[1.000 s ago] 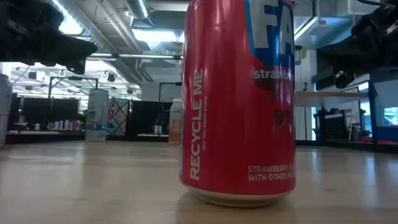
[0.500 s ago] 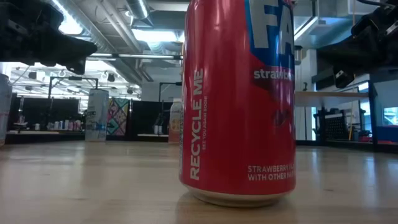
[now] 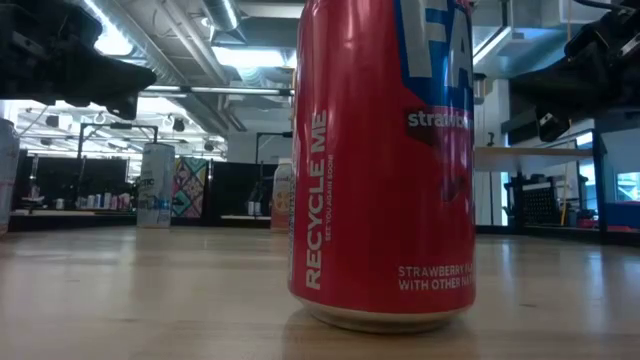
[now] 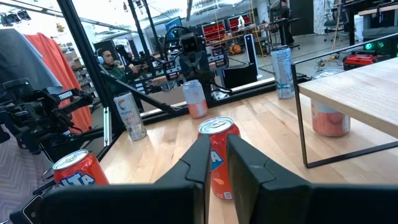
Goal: Place canned beverage on shelf
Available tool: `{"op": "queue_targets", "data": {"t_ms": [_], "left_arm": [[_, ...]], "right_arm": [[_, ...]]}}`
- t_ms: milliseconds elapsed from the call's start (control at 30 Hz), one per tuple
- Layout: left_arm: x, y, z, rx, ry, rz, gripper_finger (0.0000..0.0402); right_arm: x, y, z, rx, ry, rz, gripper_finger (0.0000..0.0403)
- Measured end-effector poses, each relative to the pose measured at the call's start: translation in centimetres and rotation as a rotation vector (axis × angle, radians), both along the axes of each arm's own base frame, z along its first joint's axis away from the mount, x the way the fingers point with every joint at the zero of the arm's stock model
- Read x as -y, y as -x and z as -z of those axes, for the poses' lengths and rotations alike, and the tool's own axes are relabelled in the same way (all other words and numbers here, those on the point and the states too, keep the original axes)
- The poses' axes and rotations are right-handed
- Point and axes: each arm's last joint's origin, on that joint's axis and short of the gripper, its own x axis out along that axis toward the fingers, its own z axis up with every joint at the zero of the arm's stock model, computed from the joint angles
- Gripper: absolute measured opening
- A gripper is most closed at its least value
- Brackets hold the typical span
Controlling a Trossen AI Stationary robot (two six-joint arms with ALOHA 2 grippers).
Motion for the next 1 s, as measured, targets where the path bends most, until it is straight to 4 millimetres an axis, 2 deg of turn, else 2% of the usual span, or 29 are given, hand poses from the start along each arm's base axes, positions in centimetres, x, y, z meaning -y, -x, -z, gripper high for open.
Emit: {"op": "queue_targets", "data": {"t_ms": [500,600,833,1000], "left_arm": [[-0.1,0.0,0.0,-0.001,0.002,-0.043,0.0031],[-0.3,0.0,0.0,0.002,0.003,-0.106,0.0031],[-0.5,0.1,-0.4,0.037,-0.051,-0.193,0.0031],[-0.6,0.2,-1.5,0.149,-0.028,-0.222,0.0031]], "right_arm": [[0.0,0.0,-0.3,0.026,-0.011,0.01,0.0042],[0.1,0.1,-0.9,0.09,-0.105,0.007,0.0042],[0.7,0.2,-1.4,0.19,-0.501,0.165,0.0042],[1.0,0.5,-2.1,0.307,-0.616,0.249,0.0042]]}}
